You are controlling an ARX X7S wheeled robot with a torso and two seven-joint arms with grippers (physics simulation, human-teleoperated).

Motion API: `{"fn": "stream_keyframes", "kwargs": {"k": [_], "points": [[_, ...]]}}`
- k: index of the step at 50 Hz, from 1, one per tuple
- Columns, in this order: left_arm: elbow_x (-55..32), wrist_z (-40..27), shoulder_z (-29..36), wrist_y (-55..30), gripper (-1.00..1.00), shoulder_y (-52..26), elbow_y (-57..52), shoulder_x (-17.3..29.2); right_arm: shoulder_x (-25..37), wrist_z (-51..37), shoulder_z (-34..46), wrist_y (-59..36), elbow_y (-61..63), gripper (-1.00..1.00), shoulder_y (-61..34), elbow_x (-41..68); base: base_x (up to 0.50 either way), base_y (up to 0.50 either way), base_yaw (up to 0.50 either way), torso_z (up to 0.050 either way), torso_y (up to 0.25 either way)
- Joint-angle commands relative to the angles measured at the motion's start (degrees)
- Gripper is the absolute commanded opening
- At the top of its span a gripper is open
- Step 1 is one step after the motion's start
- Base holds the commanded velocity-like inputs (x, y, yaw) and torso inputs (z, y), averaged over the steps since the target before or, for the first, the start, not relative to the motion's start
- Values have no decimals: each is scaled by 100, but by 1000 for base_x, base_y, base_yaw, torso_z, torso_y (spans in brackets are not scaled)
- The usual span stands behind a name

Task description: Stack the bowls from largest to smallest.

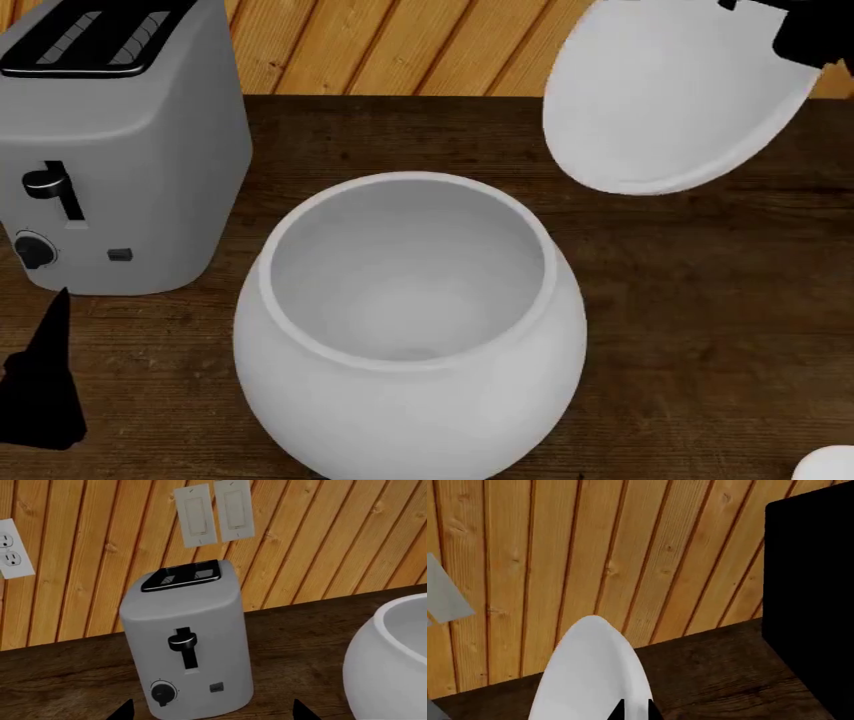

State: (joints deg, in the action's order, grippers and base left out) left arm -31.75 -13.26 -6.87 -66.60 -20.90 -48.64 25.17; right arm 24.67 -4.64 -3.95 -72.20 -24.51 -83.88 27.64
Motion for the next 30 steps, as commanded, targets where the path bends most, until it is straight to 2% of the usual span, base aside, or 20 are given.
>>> {"fn": "stream_keyframes", "kwargs": {"k": [1, 5, 7, 8, 9, 14, 20, 23, 25, 30], "points": [[-9, -15, 8, 54, 100, 21, 34, 24, -463, -218, -1126, -590, 508, -100, -102, 706, 0, 0, 0, 0, 0], [-20, -21, -2, 62, 100, 28, 42, 31, -766, -443, -1834, -668, 377, -100, -143, 936, 0, 0, 0, 0, 0], [-14, -21, 12, 87, 100, 35, 60, 30, -838, -472, -1954, -683, 327, -100, -110, 985, 0, 0, 0, 0, 0], [-5, -33, 36, 96, 100, 19, 79, 15, -833, -373, -1744, -601, 271, -100, -67, 927, 0, 0, 0, 0, 0], [-11, -46, 90, 77, 100, 4, 62, -2, -982, -548, -2073, -537, -16, -100, -149, 943, 0, 0, 0, 0, 0], [-29, -32, 36, 106, 100, 34, 80, 31, -1241, -455, -2053, -726, 196, -100, 228, 1143, 0, 0, 0, 0, 0], [15, -43, 90, 185, 100, 61, 144, 47, -1546, -721, -2504, -1318, 247, -100, 311, 1470, 0, 0, 0, 0, 0], [-20, -64, 69, 128, 100, 34, 118, 48, -1800, -1108, -3105, -1744, 261, -100, 240, 1822, 0, 0, 0, 0, 0], [-20, -64, 73, 140, 100, 35, 130, 55, -1822, -1697, -3104, -1772, 279, -100, 356, 2568, 0, 0, 0, 0, 0], [-32, -66, 64, 163, 100, 44, 138, 66, -1766, -2444, -2957, -1757, 441, -100, 770, 3605, 0, 0, 0, 0, 0]]}}
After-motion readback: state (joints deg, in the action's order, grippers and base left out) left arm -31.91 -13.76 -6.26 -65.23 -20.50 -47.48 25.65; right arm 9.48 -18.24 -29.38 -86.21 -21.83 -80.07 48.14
